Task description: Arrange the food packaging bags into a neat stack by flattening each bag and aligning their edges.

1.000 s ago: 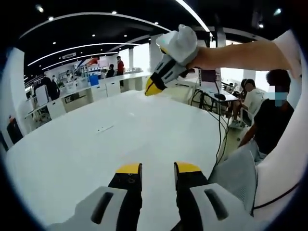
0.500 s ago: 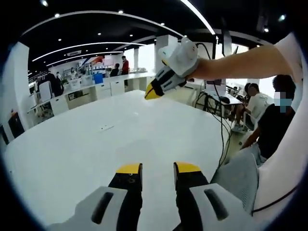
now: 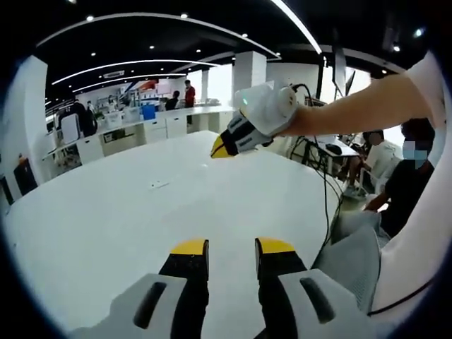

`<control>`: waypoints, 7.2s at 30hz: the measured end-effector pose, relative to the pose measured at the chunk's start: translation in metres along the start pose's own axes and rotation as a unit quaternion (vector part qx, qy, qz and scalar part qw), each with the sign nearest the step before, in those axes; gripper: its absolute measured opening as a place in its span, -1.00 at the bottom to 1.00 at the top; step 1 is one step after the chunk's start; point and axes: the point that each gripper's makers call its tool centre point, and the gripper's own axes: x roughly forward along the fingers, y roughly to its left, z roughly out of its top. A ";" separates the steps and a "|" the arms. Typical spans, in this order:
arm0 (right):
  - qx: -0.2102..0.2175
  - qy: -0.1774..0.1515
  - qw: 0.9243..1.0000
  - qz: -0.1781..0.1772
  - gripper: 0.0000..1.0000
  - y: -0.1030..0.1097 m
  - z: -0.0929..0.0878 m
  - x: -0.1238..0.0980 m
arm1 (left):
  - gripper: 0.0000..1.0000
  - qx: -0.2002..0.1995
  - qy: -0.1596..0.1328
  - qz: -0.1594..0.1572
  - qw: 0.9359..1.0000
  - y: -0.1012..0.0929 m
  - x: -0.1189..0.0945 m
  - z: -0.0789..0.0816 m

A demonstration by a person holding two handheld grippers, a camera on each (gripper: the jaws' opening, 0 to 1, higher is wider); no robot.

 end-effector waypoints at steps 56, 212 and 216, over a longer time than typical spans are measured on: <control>0.005 0.020 1.000 0.012 -1.00 0.148 -0.028 0.043 | -0.54 -0.030 0.029 -0.002 0.999 0.007 0.006 -0.024; 0.436 -0.082 0.895 0.046 0.87 0.168 -0.042 -0.064 | 0.10 -0.046 0.069 0.028 0.996 -0.002 -0.014 -0.088; 0.445 -0.085 0.891 0.039 0.91 0.170 -0.044 -0.073 | 0.15 -0.048 0.070 0.029 0.996 -0.003 -0.015 -0.091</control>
